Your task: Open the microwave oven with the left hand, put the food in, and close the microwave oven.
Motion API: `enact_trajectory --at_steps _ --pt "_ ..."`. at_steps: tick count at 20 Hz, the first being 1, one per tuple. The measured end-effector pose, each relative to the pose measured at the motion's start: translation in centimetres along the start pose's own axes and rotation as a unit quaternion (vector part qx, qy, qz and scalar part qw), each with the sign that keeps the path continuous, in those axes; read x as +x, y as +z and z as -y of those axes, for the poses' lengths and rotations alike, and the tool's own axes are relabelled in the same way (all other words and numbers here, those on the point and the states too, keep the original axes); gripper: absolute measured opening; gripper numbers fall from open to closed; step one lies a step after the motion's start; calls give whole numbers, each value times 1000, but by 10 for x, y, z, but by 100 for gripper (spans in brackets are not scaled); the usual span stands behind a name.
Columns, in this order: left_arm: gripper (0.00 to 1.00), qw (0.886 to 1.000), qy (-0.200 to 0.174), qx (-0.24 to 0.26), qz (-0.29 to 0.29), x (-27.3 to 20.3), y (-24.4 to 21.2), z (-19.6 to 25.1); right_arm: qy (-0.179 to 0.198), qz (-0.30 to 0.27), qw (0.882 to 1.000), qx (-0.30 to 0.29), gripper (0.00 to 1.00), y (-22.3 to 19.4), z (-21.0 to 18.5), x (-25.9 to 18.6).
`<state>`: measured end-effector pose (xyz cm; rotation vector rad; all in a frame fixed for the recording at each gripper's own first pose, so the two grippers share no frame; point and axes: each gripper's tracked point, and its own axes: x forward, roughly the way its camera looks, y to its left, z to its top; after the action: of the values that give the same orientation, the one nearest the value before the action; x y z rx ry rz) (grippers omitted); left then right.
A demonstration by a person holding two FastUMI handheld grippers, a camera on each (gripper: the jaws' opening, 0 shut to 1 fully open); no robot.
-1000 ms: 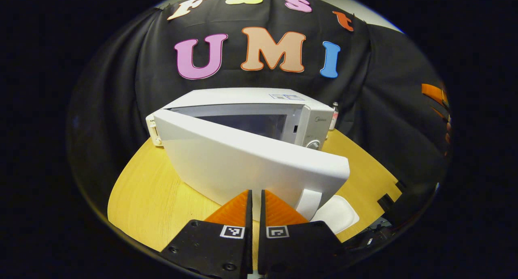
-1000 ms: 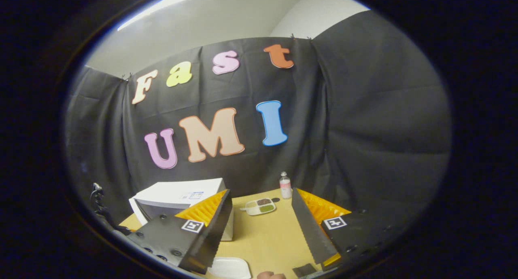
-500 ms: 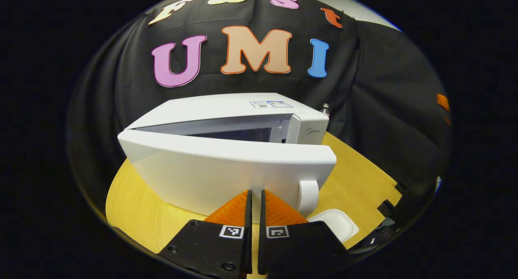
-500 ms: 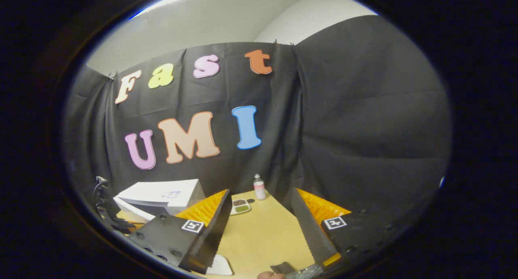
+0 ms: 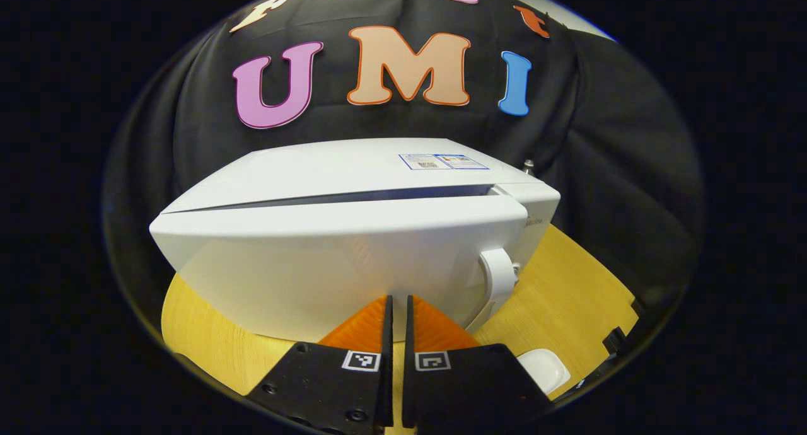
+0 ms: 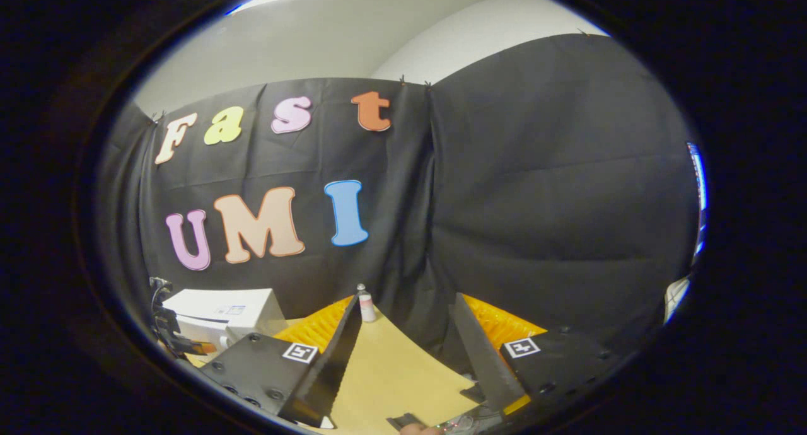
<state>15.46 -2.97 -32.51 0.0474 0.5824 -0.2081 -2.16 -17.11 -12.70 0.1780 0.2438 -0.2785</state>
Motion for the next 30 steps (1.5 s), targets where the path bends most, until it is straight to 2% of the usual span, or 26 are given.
enact_trajectory --at_steps 3,5,8,10,11,15,19,25,30 --pt "5 1000 -4 -11 -9 6 -5 6 -9 2 1000 -7 82 0 10 1" --pt "1 1000 -9 -17 -10 9 -6 8 -11 2 1000 -7 82 0 14 4" --pt "1 999 -21 -21 -17 13 -9 13 -13 6 1000 -8 83 4 19 9" --pt "1 1000 -19 -23 -2 19 0 11 -11 6 1000 -9 82 3 20 12" --pt "3 999 -30 -35 -19 19 -6 23 -10 4 1000 -10 82 3 19 13" --pt "3 1000 -21 3 -17 24 -9 30 -9 3 1000 -14 83 -1 22 15" --pt "2 1000 -19 19 4 14 4 31 -3 0 1000 -11 83 -4 17 19" --pt "4 999 -13 18 46 -30 27 27 32 -8 999 -1 83 -19 -18 24" --pt "4 994 10 23 110 -89 71 14 73 -22 997 4 83 -32 -58 25"
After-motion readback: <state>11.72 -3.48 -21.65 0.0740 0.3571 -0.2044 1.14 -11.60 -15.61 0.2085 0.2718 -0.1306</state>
